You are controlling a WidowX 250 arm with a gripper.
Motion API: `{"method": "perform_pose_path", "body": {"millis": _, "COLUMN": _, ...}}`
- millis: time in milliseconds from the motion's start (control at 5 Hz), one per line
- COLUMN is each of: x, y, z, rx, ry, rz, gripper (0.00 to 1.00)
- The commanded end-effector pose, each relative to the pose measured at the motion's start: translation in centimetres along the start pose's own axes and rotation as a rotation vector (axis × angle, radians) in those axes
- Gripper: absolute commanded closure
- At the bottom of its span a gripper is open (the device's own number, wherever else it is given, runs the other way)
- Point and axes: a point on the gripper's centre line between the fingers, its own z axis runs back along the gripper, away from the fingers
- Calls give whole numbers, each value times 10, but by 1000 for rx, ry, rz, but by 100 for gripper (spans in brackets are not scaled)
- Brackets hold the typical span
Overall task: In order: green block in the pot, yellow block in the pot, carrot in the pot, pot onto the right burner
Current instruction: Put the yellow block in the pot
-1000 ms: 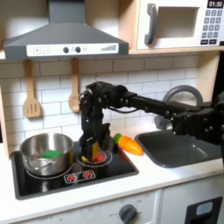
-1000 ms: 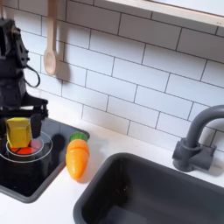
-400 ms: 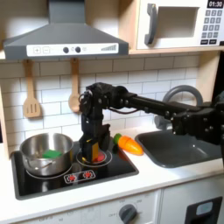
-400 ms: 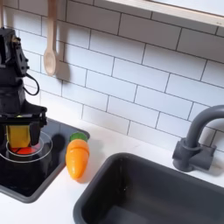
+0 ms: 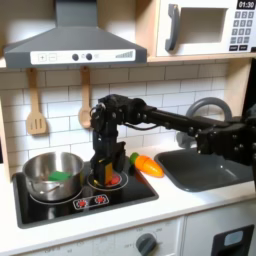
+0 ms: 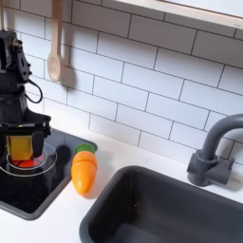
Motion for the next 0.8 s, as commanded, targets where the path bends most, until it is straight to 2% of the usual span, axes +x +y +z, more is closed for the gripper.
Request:
{"method": "perform_pose_path", "body": {"millis": 0, "x": 8, "y": 0, "z": 8, "rx": 11, "ry": -33, "rz": 2, "gripper": 0}}
{"method": "perform_pose_path", "body": {"millis": 400, "x": 7, "y": 1, "z": 6, "rx": 11, "ry": -25, "rz": 1, "gripper": 0}}
{"method": "perform_pose_path", "body": {"millis": 600, "x": 3, "y": 4, "z": -5, "rx": 15, "ry": -2, "rz": 4, "gripper": 0}}
